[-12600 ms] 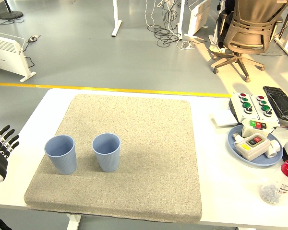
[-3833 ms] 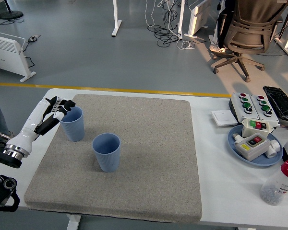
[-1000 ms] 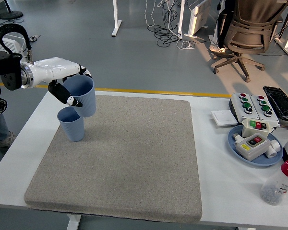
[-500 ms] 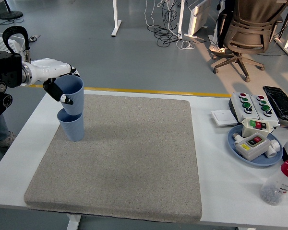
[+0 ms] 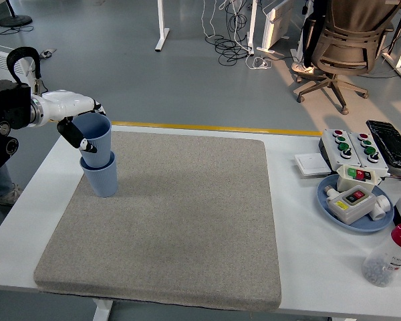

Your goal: Push cup pick cup insert cup

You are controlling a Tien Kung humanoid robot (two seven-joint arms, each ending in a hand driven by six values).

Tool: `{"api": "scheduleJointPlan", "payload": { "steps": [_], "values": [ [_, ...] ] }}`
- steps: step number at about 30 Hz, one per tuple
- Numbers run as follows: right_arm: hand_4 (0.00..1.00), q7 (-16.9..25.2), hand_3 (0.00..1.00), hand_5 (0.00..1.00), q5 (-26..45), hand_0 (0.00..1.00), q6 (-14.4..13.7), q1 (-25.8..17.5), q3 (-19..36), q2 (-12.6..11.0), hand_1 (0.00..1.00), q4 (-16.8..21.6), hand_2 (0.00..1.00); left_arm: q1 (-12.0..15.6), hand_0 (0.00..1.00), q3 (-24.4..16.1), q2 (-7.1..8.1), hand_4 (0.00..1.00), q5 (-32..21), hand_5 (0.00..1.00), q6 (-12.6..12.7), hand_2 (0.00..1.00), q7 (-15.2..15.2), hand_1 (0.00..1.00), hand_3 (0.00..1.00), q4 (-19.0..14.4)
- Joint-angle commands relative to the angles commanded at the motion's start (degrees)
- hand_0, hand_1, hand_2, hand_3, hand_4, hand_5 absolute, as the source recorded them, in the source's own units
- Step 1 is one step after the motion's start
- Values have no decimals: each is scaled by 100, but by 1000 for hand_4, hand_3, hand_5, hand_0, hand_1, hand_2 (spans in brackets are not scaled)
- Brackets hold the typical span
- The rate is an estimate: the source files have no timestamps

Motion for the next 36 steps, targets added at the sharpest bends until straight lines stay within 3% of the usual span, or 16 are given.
{"api": "scheduleJointPlan", "payload": {
  "steps": [5, 6, 11, 12, 17, 18, 23, 24, 29, 30, 35, 36],
  "values": [
    [156, 10, 590, 502, 48, 673, -5, 9, -35, -3, 619, 1, 632, -5, 432, 110, -6, 600, -113, 125, 40, 578, -15, 556, 522, 64],
    [156, 12, 591, 503, 54, 673, -6, 11, -39, -3, 619, 0, 633, -6, 346, 120, -10, 745, -126, 234, 47, 608, -16, 547, 543, 73],
    [156, 19, 591, 503, 85, 673, -7, 26, -63, -5, 619, 0, 633, -26, 346, 198, -51, 745, -174, 234, 165, 608, -30, 547, 543, 170],
    [156, 22, 590, 503, 94, 673, -7, 32, -70, -6, 619, 0, 632, -33, 398, 222, -59, 807, -176, 309, 211, 674, -44, 602, 616, 196],
    [156, 26, 590, 503, 103, 673, -6, 47, -78, -9, 619, -1, 632, -42, 398, 311, -67, 807, -188, 309, 222, 674, -29, 602, 616, 265],
    [156, 26, 590, 503, 105, 673, -6, 48, -79, -10, 619, -1, 632, -42, 592, 320, -67, 857, -192, 378, 221, 849, -27, 749, 721, 271],
    [156, 35, 590, 503, 132, 673, -10, 57, -96, -12, 619, -4, 632, -35, 592, 460, -73, 857, -246, 378, 310, 849, -14, 749, 721, 372],
    [156, 37, 590, 502, 139, 673, -12, 58, -99, -13, 619, -4, 632, -32, 791, 477, -74, 875, -251, 404, 331, 958, -11, 875, 884, 381],
    [156, 52, 590, 502, 195, 673, -21, 67, -133, -23, 619, -7, 632, 27, 791, 533, -98, 875, -311, 404, 465, 958, 15, 875, 884, 425],
    [156, 55, 590, 502, 205, 673, -23, 69, -140, -25, 618, -8, 632, 37, 898, 538, -104, 897, -321, 436, 491, 998, 20, 947, 998, 431],
    [156, 71, 590, 502, 233, 673, -28, 81, -155, -31, 618, -12, 632, 68, 898, 577, -117, 897, -388, 436, 588, 998, 76, 947, 998, 469],
    [156, 73, 590, 502, 234, 672, -29, 82, -155, -32, 618, -13, 632, 74, 945, 574, -116, 949, -402, 488, 603, 998, 88, 974, 998, 475]
  ]
}}
